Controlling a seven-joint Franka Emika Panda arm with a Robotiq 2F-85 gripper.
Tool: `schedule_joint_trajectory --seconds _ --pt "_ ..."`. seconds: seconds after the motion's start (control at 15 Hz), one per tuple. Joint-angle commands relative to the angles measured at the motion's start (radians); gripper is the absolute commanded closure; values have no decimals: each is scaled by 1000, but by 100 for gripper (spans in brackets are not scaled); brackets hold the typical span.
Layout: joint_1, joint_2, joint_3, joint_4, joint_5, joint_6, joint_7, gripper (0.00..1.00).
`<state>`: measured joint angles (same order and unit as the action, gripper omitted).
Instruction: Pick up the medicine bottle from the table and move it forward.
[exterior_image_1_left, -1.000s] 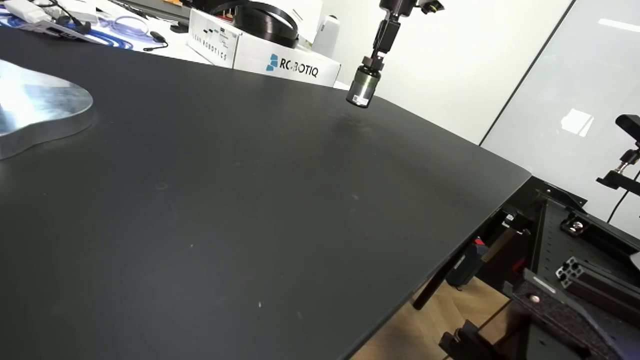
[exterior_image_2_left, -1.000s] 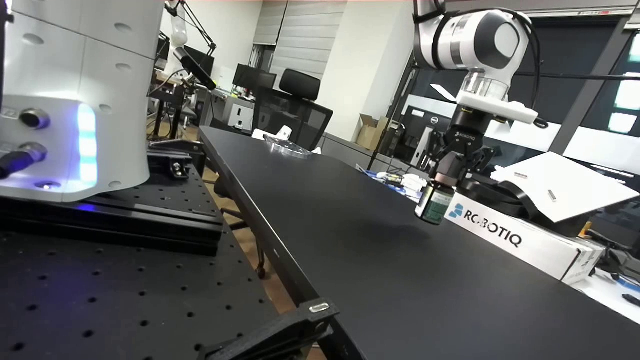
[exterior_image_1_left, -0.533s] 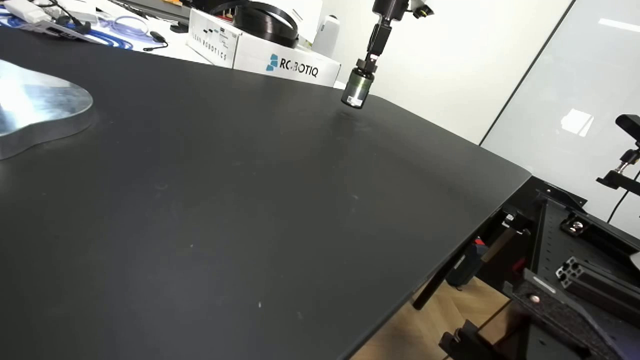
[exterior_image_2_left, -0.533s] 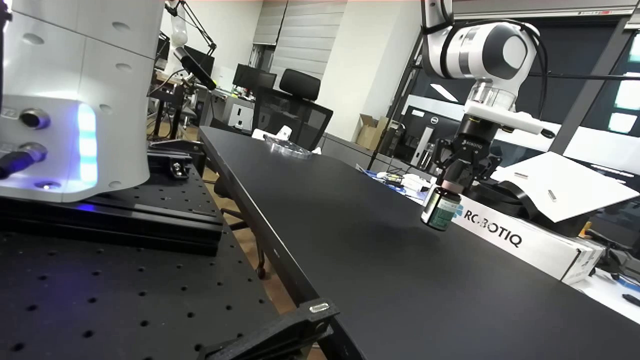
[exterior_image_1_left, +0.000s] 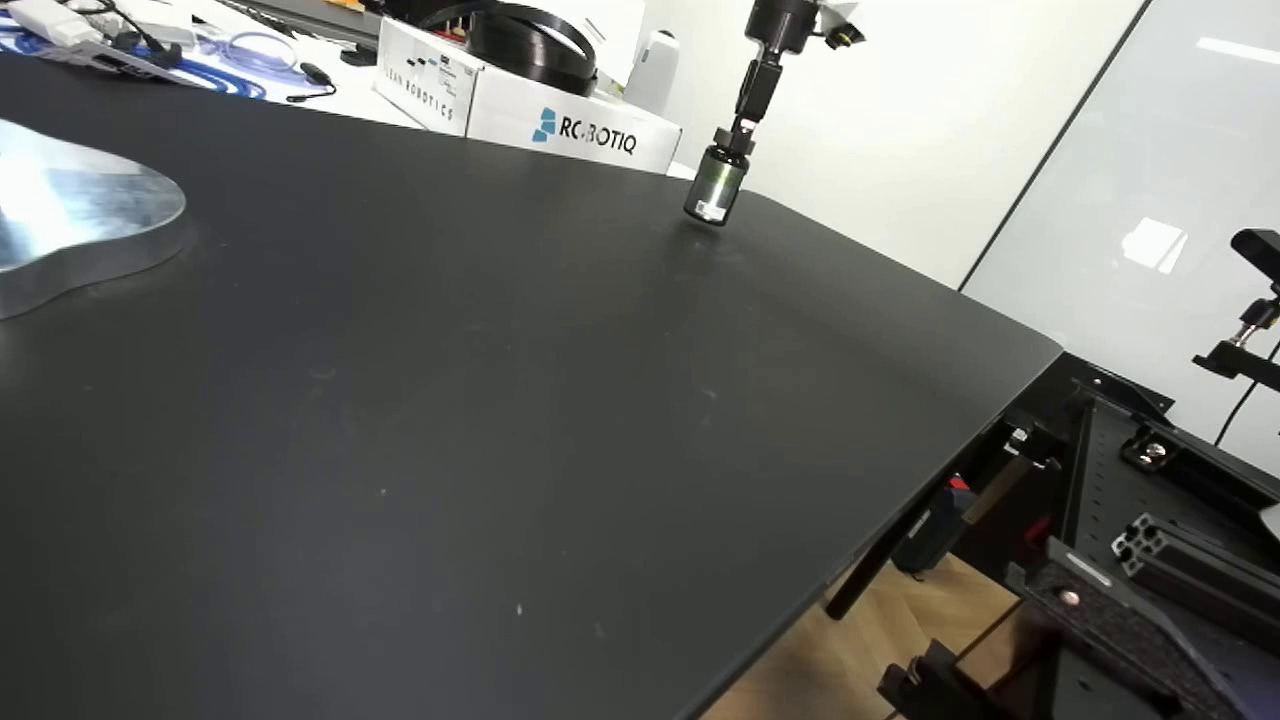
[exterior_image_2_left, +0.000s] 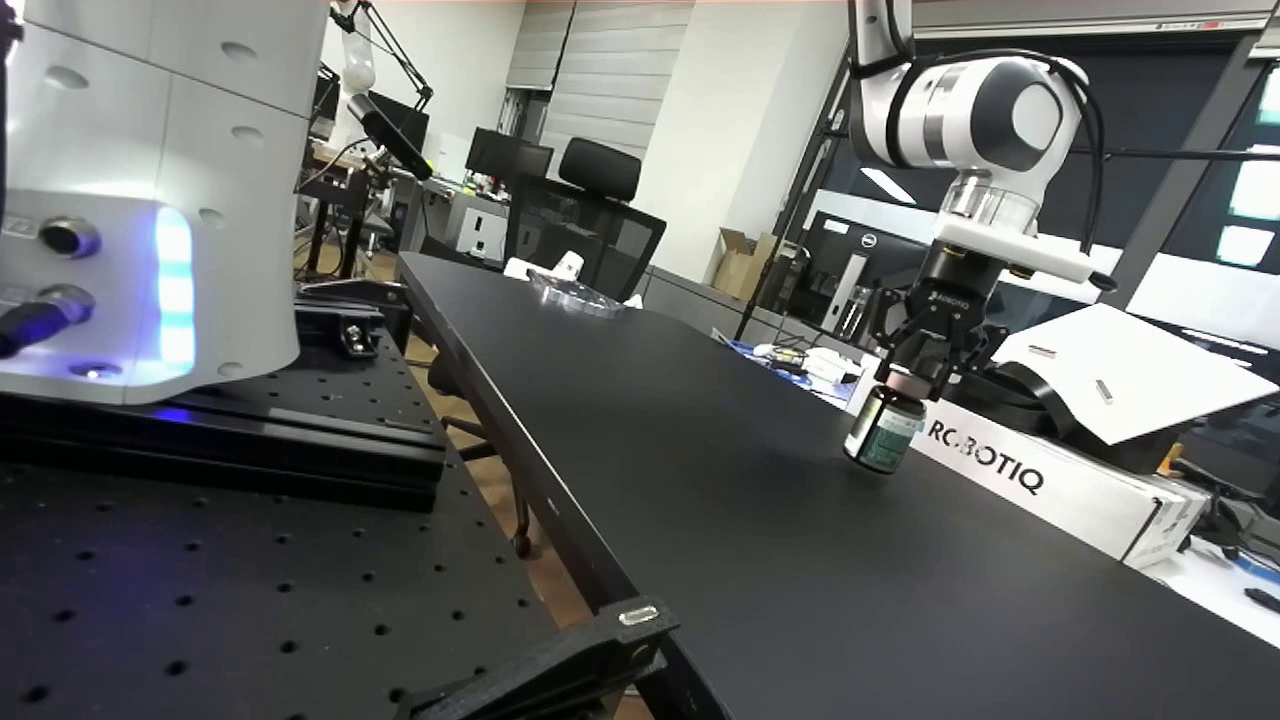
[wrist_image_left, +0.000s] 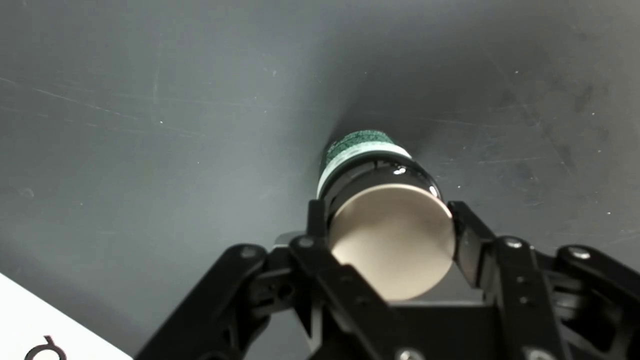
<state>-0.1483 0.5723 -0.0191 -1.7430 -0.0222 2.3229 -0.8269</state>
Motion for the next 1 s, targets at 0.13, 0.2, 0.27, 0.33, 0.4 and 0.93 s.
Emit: schedule_joint_trajectory --seconds 0.13,0.2,0.27,0.33,0.4,0.93 --pt "-17 13 18 31 -7 -18 20 14" --pt "-18 5 20 26 -5 -15 17 13" --pt "-17 -4 21 20 -6 -15 17 7" --pt "-19 -19 23 12 -3 -17 15 2" --pt "-20 -41 25 0 -1 -17 13 0" --pt "-16 -143 19 -31 -6 -25 -7 0"
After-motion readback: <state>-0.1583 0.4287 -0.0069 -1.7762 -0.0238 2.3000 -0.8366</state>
